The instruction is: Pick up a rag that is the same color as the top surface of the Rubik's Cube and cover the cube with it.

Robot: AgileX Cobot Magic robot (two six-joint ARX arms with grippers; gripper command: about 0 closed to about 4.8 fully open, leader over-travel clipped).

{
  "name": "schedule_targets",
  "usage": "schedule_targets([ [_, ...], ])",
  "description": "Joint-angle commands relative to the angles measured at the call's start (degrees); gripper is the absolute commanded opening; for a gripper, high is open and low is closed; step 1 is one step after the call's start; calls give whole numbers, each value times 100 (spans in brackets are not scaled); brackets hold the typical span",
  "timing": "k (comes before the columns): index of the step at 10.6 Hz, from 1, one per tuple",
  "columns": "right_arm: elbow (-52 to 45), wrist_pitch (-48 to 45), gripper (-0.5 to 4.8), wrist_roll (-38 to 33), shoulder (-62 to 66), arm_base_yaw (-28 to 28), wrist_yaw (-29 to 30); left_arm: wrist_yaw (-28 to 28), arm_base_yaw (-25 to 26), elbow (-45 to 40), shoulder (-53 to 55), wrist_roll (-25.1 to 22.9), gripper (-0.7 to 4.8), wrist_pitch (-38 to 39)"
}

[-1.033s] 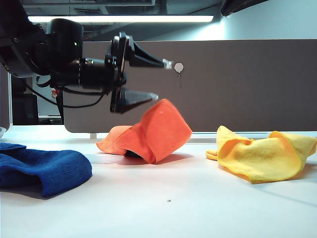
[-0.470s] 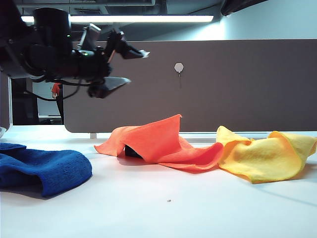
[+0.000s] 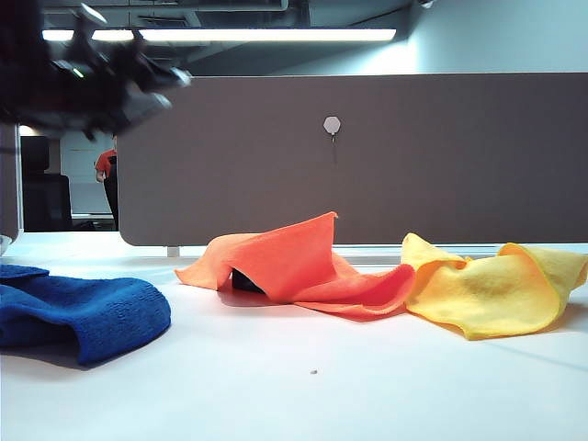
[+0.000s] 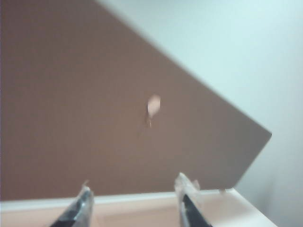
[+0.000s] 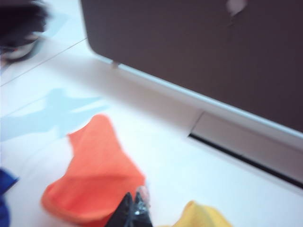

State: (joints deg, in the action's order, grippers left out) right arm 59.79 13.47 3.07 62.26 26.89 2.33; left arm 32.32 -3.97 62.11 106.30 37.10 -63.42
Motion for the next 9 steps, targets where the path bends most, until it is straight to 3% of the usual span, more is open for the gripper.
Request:
schedule_targets([
  [1, 28, -1213, -1, 22, -9, 9, -173, 669, 909, 20, -863, 0, 82, -96],
  [3, 28, -1255, -1, 33, -20, 9, -380, 748, 955, 20, -931, -2, 63, 2],
  [4, 28, -1425, -1, 286, -20, 9, -1113, 857, 1010, 15, -990, -9, -5, 74],
  [5, 31, -1565, -1, 1047, -114, -52, -2087, 881, 1119, 13, -1130, -68, -5, 367],
  [6, 31, -1578, -1, 1117, -225, -254, -1996, 887, 1257, 9, -1292, -278, -5, 839],
  [7, 31, -1582, -1, 1117, -361, -435, -1838, 887, 1377, 7, -1541, -861, -5, 1427],
  [9, 28, -1576, -1, 1104, -675, -763, -892, 553, 1373, 7, -2098, -2114, -5, 2787],
])
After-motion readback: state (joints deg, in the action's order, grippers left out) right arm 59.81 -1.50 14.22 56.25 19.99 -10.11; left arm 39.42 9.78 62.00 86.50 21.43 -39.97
